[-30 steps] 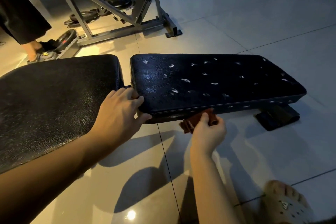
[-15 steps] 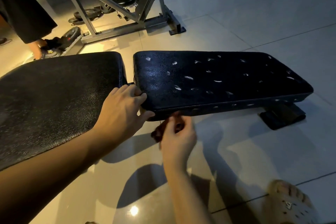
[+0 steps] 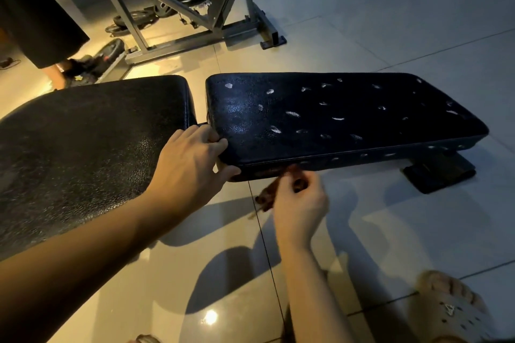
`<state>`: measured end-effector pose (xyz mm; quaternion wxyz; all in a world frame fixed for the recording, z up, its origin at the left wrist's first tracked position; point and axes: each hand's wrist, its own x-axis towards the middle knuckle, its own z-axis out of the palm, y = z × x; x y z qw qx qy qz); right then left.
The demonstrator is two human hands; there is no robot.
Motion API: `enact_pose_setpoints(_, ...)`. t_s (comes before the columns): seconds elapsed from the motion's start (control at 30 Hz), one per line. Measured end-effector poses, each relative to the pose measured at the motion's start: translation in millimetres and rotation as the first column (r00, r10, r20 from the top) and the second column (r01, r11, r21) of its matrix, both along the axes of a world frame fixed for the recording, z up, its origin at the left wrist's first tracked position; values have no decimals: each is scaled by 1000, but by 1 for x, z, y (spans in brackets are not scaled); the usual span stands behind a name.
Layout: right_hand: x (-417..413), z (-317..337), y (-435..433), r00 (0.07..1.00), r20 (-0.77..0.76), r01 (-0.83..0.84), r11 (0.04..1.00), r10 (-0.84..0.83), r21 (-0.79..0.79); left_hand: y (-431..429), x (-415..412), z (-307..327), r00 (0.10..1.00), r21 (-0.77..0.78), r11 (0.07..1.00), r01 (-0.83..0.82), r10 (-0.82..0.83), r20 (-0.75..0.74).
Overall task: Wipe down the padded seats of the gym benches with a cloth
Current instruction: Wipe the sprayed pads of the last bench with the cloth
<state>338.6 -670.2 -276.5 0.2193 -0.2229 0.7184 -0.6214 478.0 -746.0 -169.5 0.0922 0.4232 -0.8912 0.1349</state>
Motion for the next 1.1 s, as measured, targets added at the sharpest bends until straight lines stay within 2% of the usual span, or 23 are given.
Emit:
enact_pose_setpoints(0.07, -8, -3, -1, 998, -1, 67, 998, -67, 13, 2, 0, -1, 1000, 1, 1000, -2, 2, -11)
enact_pose_setpoints(0.1, 1, -1, -1, 999, -36, 36, 999, -37, -5, 2, 0, -1, 1000, 1, 1000, -1, 1, -10)
enact_pose_setpoints(0.2, 38, 5, 4, 964, -199, -189, 981, 177, -45, 1, 1, -1, 1000, -2, 1000, -4, 4, -9)
enact_pose_setpoints(0.23, 37, 2, 5, 950, -244, -210, 977, 193, -46, 1, 2, -1, 1000, -1, 1000, -7, 7, -6)
enact_pose_setpoints(0.4, -14, -4, 0, 992, -119, 37, 999, -36, 8, 3, -1, -2, 1000, -13, 1000, -4, 4, -18)
enact_pose_setpoints(0.47, 4, 0, 1, 987, -157, -35, 999, 33, -10, 3, 0, -3, 1000, -15, 1000, 2, -2, -21)
enact_pose_setpoints(0.57, 40, 2, 7, 919, -324, -248, 968, 225, -31, 1, 1, -3, 1000, -22, 1000, 0, -1, -11)
enact_pose_setpoints(0.6, 37, 1, 7, 912, -341, -252, 967, 227, -29, 1, 0, -2, 1000, -22, 1000, -1, 1, -10)
enact_pose_setpoints(0.7, -1, -7, 1, 981, -184, -63, 998, 61, -5, 2, 0, -2, 1000, -23, 1000, 4, -5, -27)
enact_pose_setpoints(0.77, -15, -10, -1, 994, -104, 25, 1000, -23, 13, 2, 0, -3, 1000, -21, 1000, 5, -6, -26)
enact_pose_setpoints(0.83, 3, -4, -1, 988, -151, -13, 1000, 13, 3, 2, 0, -5, 1000, -24, 1000, 7, -8, -19)
enact_pose_setpoints(0.93, 40, 7, 5, 929, -306, -234, 971, 208, -50, -1, 2, -6, 1000, -34, 999, 7, -8, -25)
enact_pose_setpoints(0.97, 37, 5, 5, 919, -330, -245, 968, 216, -47, -1, 2, -6, 1000, -37, 999, 12, -13, -29)
enact_pose_setpoints(1.1, -12, -9, -3, 991, -134, -8, 1000, 8, -2, 0, 1, -6, 999, -37, 999, 19, -21, -41)
